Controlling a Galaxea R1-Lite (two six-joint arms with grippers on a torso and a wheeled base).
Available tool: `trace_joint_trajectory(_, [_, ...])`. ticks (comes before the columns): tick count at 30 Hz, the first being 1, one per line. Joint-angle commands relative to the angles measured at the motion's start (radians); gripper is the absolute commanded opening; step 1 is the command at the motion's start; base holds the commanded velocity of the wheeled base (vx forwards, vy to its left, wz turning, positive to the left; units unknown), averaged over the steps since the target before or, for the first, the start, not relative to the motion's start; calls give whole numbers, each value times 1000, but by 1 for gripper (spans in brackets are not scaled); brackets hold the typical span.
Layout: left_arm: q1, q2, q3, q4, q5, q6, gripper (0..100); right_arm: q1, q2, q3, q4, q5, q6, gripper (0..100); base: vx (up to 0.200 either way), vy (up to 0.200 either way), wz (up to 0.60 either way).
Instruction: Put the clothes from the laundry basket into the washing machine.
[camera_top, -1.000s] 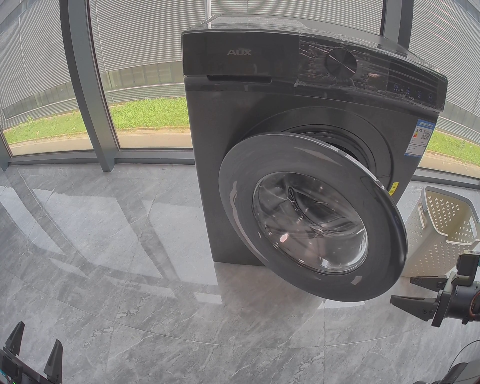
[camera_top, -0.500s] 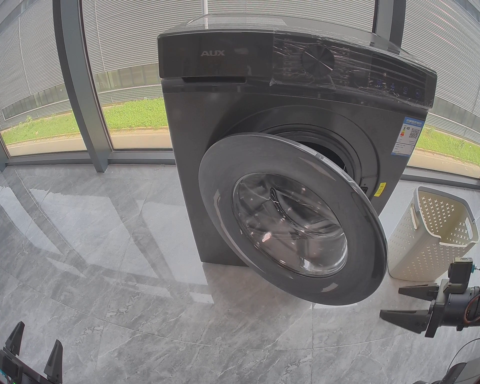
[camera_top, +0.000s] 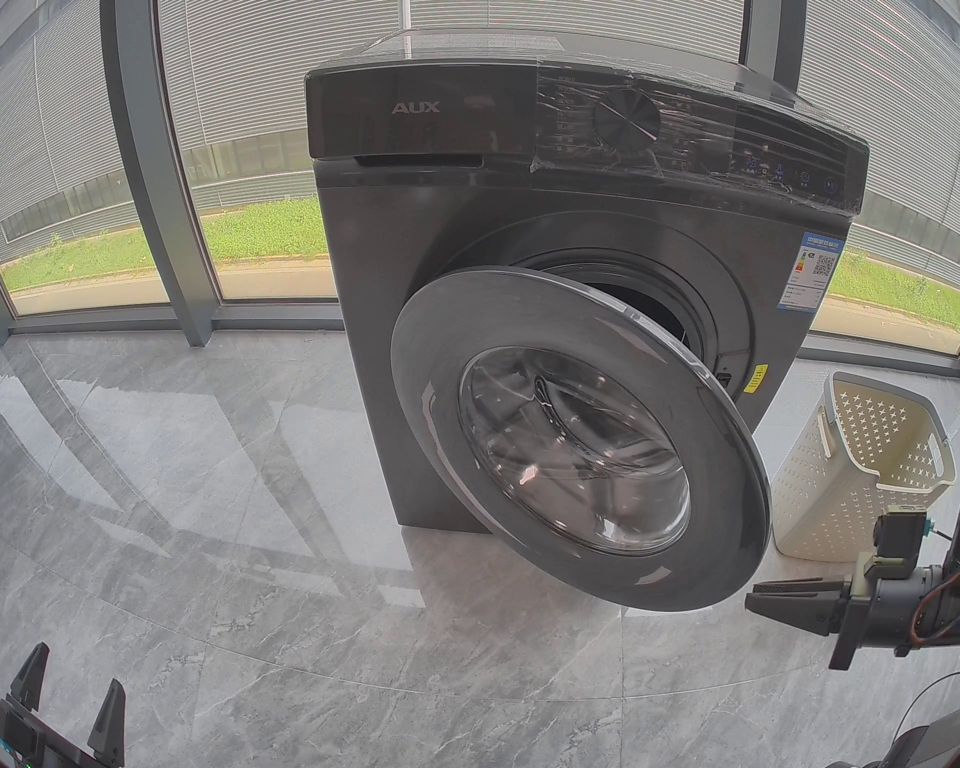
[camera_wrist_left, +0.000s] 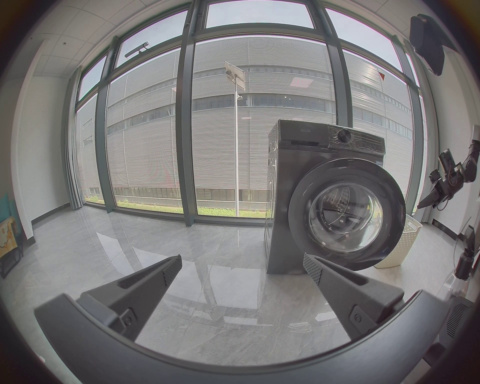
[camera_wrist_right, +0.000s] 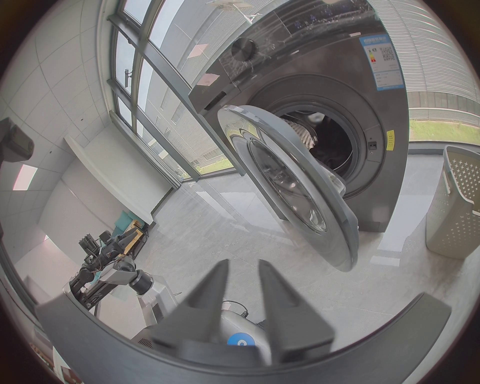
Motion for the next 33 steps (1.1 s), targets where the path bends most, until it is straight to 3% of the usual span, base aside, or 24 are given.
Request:
trace_joint_trajectory(1, [0, -16, 18, 0, -1, 0, 100, -4, 127, -13, -34, 1, 7, 0, 0, 0, 0])
trace_joint_trajectory(8, [0, -16, 18, 0, -10, 3, 100, -32, 245, -65, -100, -9, 5, 0, 0, 0, 0])
trace_joint_trajectory(10, [2, -16, 18, 0, -16, 3, 100, -61, 259, -76, -120, -29, 1, 0, 0, 0, 0])
trace_joint_trajectory(13, [2, -16, 18, 0, -16, 2, 100, -187, 271, -105, -171, -96, -33, 0, 0, 0, 0])
trace_joint_trajectory(17, [2, -16, 18, 0, -16, 2, 100, -351, 282, -124, -226, -102, -59, 0, 0, 0, 0])
trace_joint_trajectory(19, [0, -16, 18, 0, -16, 2, 100, -385, 271, -121, -261, -98, -62, 0, 0, 0, 0])
trace_joint_trajectory(26, [0, -16, 18, 0, -16, 2, 100, -346, 225, -56, -284, -102, -75, 0, 0, 0, 0])
trace_joint_trajectory(31, [0, -16, 18, 0, -18, 3, 100, -246, 204, -3, -275, -98, -70, 0, 0, 0, 0])
trace_joint_trajectory(33, [0, -16, 18, 0, -18, 3, 100, -164, 204, 28, -287, -99, -78, 0, 0, 0, 0])
